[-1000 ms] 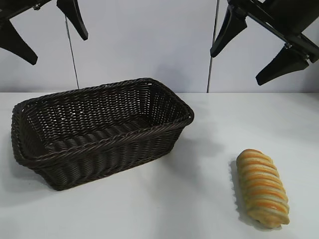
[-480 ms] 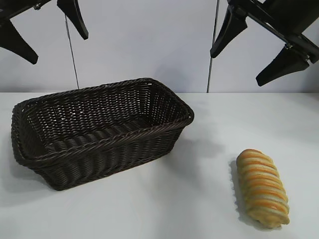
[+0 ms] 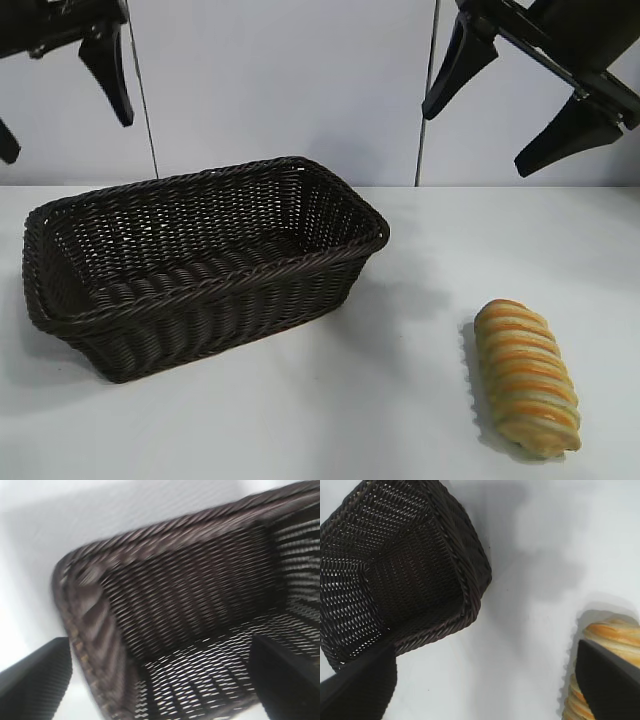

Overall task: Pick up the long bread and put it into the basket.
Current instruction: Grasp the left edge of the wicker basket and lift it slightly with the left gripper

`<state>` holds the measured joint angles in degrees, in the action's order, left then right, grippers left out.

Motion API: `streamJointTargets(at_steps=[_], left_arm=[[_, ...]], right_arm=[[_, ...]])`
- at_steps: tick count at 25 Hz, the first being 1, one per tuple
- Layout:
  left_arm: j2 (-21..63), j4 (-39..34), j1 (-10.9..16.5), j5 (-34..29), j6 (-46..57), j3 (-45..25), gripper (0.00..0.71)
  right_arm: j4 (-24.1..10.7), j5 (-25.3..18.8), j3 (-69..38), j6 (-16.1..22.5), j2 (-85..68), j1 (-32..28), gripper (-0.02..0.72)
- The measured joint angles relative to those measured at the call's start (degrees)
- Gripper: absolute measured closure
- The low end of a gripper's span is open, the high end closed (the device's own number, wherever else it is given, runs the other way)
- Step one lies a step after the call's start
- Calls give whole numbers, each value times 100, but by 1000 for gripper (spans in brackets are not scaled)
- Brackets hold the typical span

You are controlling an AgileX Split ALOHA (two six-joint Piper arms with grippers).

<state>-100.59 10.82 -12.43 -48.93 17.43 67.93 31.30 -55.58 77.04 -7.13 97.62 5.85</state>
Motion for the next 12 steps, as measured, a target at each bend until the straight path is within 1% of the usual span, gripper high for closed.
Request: streamJointTargets(at_steps=[2,4,10,12], left_arm=[[-34,15,16,312,7,-243,23],[-140,46,50,494,7,-360,23],[-493,126,245,806,-122,-388,23],[-586,259,277,867,-259,-388,23]], right_arm=[[0,0,0,0,0,0,8],[0,0,0,0,0,0,8],[-1,5,0,0,0,0,8],[-1,5,0,0,0,0,8]])
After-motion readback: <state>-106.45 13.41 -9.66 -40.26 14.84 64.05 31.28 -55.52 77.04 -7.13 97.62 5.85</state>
